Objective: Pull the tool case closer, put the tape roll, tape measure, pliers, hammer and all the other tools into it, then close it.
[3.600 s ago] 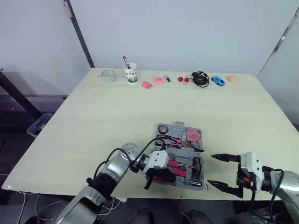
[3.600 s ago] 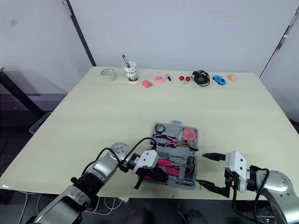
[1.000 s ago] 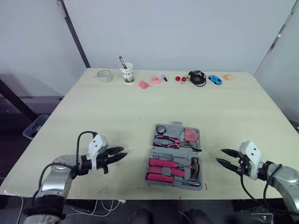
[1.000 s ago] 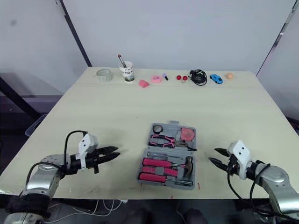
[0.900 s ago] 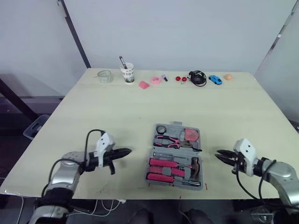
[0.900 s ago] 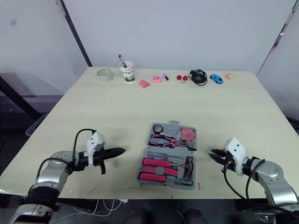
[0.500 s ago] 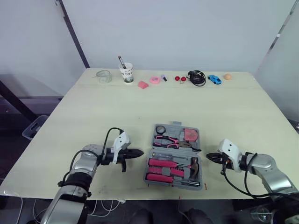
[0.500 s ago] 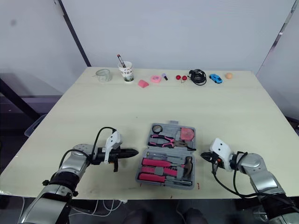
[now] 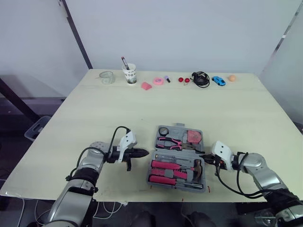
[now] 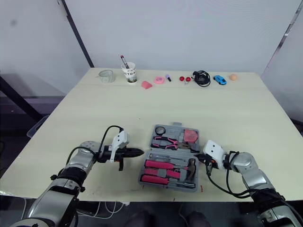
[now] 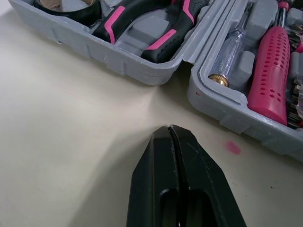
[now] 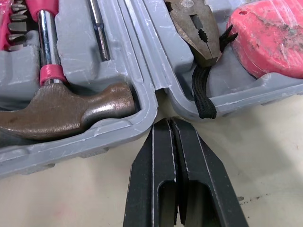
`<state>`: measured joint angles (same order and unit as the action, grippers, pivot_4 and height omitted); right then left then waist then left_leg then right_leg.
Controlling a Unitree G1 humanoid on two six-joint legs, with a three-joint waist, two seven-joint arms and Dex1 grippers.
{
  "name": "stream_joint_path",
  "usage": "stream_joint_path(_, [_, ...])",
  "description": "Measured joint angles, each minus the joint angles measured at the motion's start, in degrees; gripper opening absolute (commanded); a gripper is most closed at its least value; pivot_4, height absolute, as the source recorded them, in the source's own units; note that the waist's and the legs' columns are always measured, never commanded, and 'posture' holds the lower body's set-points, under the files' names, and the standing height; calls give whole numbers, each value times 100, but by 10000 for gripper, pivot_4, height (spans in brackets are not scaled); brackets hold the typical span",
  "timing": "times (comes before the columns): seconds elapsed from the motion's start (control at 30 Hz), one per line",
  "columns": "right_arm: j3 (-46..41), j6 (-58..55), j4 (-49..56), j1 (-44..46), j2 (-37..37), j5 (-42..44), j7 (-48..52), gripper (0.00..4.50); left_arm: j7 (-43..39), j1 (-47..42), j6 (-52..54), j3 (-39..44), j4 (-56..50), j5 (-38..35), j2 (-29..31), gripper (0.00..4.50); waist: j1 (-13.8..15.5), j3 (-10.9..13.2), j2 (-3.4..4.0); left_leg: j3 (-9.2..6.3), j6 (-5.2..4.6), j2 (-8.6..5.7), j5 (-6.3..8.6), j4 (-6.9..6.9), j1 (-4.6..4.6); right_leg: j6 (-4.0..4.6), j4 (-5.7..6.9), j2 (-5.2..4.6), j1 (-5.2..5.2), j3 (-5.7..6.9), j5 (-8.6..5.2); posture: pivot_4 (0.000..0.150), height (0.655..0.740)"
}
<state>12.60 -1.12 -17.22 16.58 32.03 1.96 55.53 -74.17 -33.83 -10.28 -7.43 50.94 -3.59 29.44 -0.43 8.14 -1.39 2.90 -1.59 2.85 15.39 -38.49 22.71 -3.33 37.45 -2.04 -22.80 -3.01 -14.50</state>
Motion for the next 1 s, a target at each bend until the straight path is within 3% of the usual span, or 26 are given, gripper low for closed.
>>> stream_joint_path(1.0, [-5,147,-29,-3,-44,-157,-82,451,-55,-703,-417,-196,852,526,-550,0,4,-6,3,-4,0,-4,0,-7,-2,0,10,0,2,0,0,1500,7400])
